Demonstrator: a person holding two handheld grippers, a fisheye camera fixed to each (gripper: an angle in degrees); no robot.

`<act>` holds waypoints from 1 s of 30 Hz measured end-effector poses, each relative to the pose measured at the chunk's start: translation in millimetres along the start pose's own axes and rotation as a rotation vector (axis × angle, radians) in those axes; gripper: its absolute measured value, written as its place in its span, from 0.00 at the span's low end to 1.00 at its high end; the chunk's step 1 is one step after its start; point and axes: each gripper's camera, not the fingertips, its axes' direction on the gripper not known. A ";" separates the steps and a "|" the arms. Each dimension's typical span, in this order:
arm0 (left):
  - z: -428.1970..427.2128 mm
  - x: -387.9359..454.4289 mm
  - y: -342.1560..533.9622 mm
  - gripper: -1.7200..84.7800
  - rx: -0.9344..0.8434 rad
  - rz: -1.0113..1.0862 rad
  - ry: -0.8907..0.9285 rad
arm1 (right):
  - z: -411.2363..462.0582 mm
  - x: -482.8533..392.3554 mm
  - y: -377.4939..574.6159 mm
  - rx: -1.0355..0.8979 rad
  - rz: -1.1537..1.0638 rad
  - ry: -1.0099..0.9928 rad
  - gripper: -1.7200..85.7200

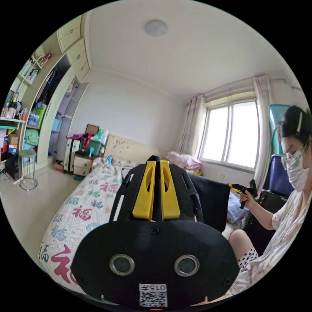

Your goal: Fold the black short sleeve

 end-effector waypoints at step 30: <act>257.9 -96.3 222.5 0.13 -0.622 -0.203 -0.199 | 259.9 20.1 71.1 -0.422 -0.030 0.465 0.10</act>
